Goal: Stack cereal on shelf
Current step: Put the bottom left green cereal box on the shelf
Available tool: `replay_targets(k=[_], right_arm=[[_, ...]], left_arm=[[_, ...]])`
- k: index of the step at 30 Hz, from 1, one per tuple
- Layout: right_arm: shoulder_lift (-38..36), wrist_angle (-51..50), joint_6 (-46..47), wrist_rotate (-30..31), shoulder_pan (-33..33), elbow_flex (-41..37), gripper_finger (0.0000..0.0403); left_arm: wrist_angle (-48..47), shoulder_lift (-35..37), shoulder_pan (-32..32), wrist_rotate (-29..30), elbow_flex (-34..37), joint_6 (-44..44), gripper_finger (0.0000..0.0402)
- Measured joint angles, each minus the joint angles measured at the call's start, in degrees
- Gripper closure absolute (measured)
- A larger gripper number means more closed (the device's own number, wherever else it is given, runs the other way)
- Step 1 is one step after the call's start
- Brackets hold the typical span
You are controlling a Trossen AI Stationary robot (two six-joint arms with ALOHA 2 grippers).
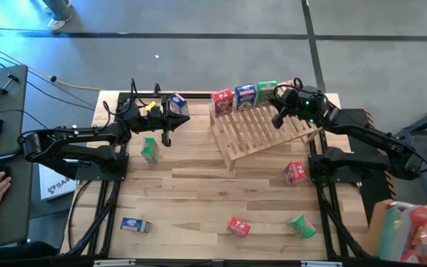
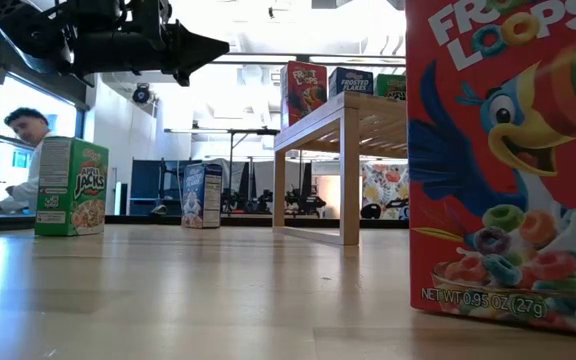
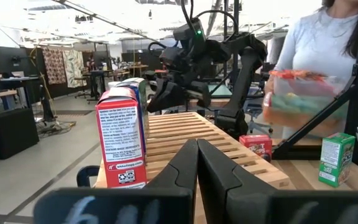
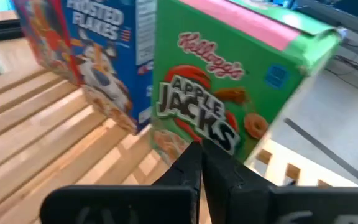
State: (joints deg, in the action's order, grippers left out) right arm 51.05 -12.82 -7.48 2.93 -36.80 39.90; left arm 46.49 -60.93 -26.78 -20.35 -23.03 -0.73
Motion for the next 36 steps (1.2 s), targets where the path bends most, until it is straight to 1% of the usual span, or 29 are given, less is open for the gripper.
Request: replay_targets(k=[4,9,12,15,20,25,27,32,36], right_arm=[[0.0,-0.2,0.0,0.6,0.0,0.0,0.0403],[0.0,-0.2,0.0,4.1,0.0,0.0,0.0403],[0.0,-0.3,-0.1,4.9,0.0,0.1,0.0403],[-0.3,-1.6,0.0,4.8,0.4,1.4,0.0403],[-1.8,-6.9,1.5,4.5,3.4,5.3,0.0403],[-1.2,-9.2,3.2,2.0,6.1,5.6,0.0403],[0.0,-9.2,4.0,3.1,6.8,4.7,0.0403],[3.5,-6.0,3.8,8.9,7.6,3.8,0.0403],[5.3,-2.4,3.0,9.0,7.6,3.8,0.0403]], left_arm=[[0.0,0.0,0.0,0.0,0.0,-0.2,0.0401],[-0.1,0.0,0.0,0.0,0.0,-0.5,0.0401],[-0.1,0.0,0.0,0.0,0.0,-0.5,0.0401],[-0.1,0.0,0.0,0.0,0.0,-0.4,0.0401],[-0.1,0.0,0.0,0.0,0.0,-0.4,0.0401],[-0.2,0.0,0.0,0.0,0.0,-0.4,0.0401],[-0.3,0.0,0.0,0.0,0.0,-0.4,0.0401],[-0.3,0.0,0.0,0.0,0.0,-0.4,0.0401],[-0.3,0.0,0.0,0.0,0.0,-0.4,0.0401]])
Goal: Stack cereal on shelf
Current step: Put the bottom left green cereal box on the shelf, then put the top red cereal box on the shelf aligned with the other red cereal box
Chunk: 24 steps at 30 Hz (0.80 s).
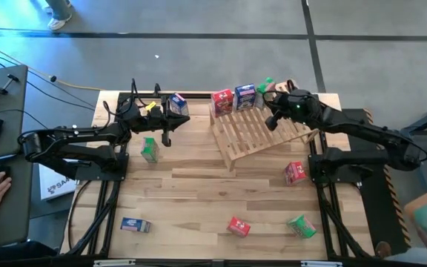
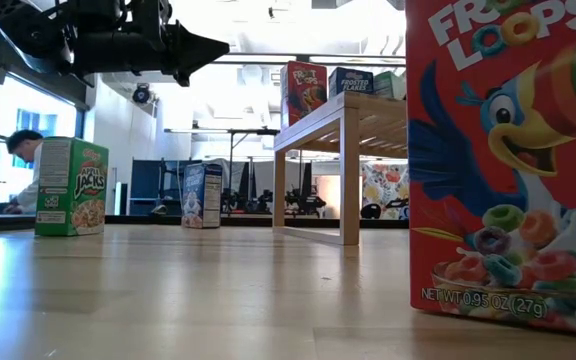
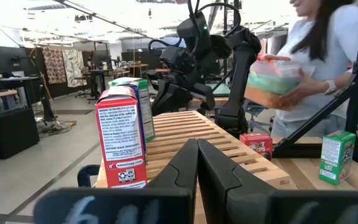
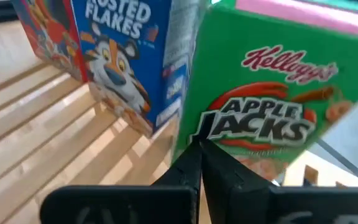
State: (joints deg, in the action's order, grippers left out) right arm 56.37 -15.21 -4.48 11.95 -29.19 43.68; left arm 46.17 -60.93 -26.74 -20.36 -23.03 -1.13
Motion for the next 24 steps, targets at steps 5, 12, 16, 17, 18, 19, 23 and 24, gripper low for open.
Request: replay_targets(k=[5,12,16,17,18,19,23,24], right_arm=[[0.7,0.8,0.0,-0.6,0.0,0.0,0.0403],[0.2,-2.1,1.0,-2.7,0.3,1.1,0.0401],[0.1,-10.2,4.0,-2.9,3.3,4.9,0.0382],[0.1,-13.0,5.3,-2.8,4.5,5.9,0.0373],[0.1,-16.4,6.9,-2.3,6.0,7.0,0.0362],[0.1,-19.7,8.9,-1.4,7.7,8.1,0.0348],[0.1,-33.1,19.6,1.9,16.3,11.5,0.0279],[0.1,-35.8,23.2,2.7,18.7,12.4,0.0260]], left_arm=[[0.0,0.0,0.0,0.0,0.0,0.0,0.0401],[-0.1,0.0,0.0,0.0,0.0,0.0,0.0401],[-0.1,0.0,0.0,0.0,0.0,0.0,0.0401],[-0.1,0.0,0.0,0.0,0.0,0.0,0.0401],[-0.1,0.0,0.0,0.0,0.0,0.0,0.0401],[-0.1,0.0,0.0,0.0,0.0,0.0,0.0401],[0.0,0.0,0.0,0.0,0.0,0.0,0.0401],[0.0,0.0,0.0,0.0,0.0,-0.1,0.0401]])
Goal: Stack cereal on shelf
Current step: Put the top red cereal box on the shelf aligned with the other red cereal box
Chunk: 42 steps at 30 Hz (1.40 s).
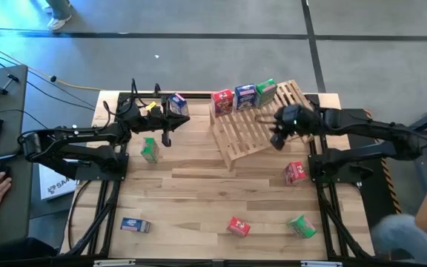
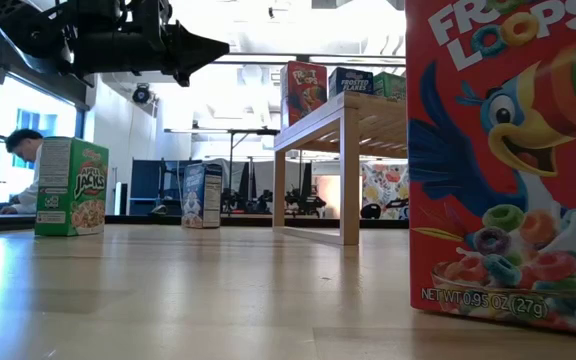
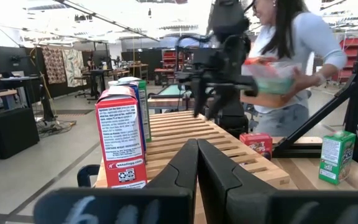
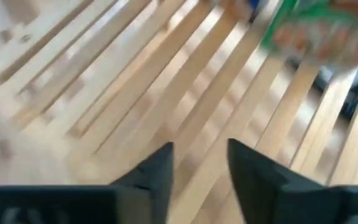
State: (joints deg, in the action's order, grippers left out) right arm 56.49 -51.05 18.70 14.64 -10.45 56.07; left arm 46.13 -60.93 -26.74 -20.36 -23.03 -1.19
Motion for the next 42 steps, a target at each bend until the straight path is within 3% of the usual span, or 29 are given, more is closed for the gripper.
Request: replay_targets(k=[7,11,15,22,29,37,42], right_arm=[[0.1,-14.6,28.7,3.0,18.2,4.5,0.0148],[1.6,-25.7,49.2,2.6,26.2,4.5,0.0132],[4.8,-32.4,62.0,1.2,32.6,4.5,0.0131],[9.6,-33.8,71.3,-0.8,36.9,2.9,0.0131],[7.7,-26.7,78.5,-3.0,37.7,-4.8,0.0132],[6.9,-21.5,80.5,-3.8,37.5,-10.9,0.0133],[6.9,-18.9,79.8,-3.7,36.3,-13.0,0.0155]], left_arm=[[0.1,0.0,0.0,0.0,0.0,-0.1,0.0401],[0.1,0.0,0.0,0.0,0.0,-0.1,0.0401],[0.1,0.0,0.0,0.0,0.0,-0.1,0.0401],[0.0,0.0,0.0,-0.7,0.0,0.2,0.0401],[-0.2,0.0,0.1,-1.6,0.0,1.2,0.0401],[-1.1,0.0,0.7,-1.6,0.0,1.1,0.0401],[-1.1,0.0,0.7,-1.6,0.0,1.1,0.0401]])
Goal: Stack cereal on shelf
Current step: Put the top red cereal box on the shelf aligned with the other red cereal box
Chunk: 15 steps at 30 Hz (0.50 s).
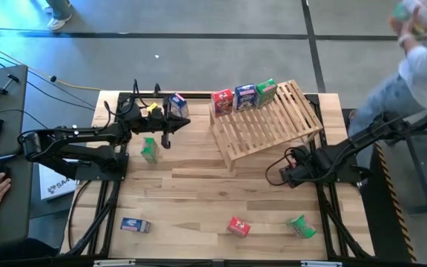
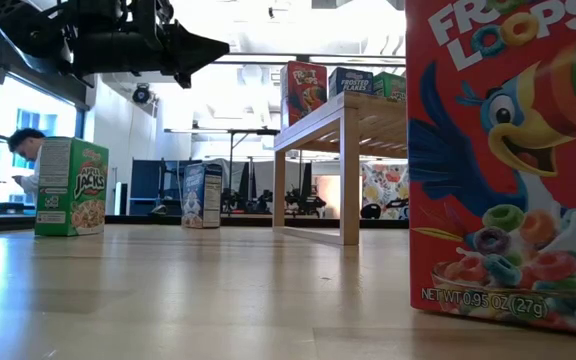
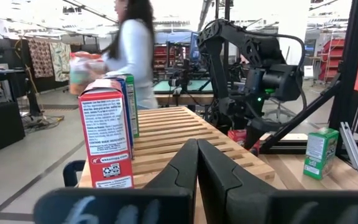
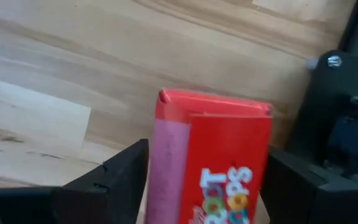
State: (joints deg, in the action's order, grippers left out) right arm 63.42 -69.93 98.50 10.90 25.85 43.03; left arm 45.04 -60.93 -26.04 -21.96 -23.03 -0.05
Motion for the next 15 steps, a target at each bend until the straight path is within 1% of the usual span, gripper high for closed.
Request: replay_targets(k=[6,10,12,15], right_arm=[[0.0,4.8,-5.0,-0.2,-0.1,-0.8,0.0204],[-0.1,7.5,-9.6,-1.5,-0.1,-0.5,0.0229],[-0.1,8.2,-13.5,-2.5,-0.1,1.1,0.0236],[-0.1,8.6,-19.5,-3.5,-0.1,5.5,0.0240]], left_arm=[[0.0,0.0,0.0,0.0,0.0,0.0,0.0401],[-0.1,0.0,0.0,0.0,0.0,0.0,0.0401],[-0.2,0.0,0.0,0.0,0.0,0.0,0.0401],[-0.2,0.0,0.0,0.0,0.0,0.0,0.0401]])
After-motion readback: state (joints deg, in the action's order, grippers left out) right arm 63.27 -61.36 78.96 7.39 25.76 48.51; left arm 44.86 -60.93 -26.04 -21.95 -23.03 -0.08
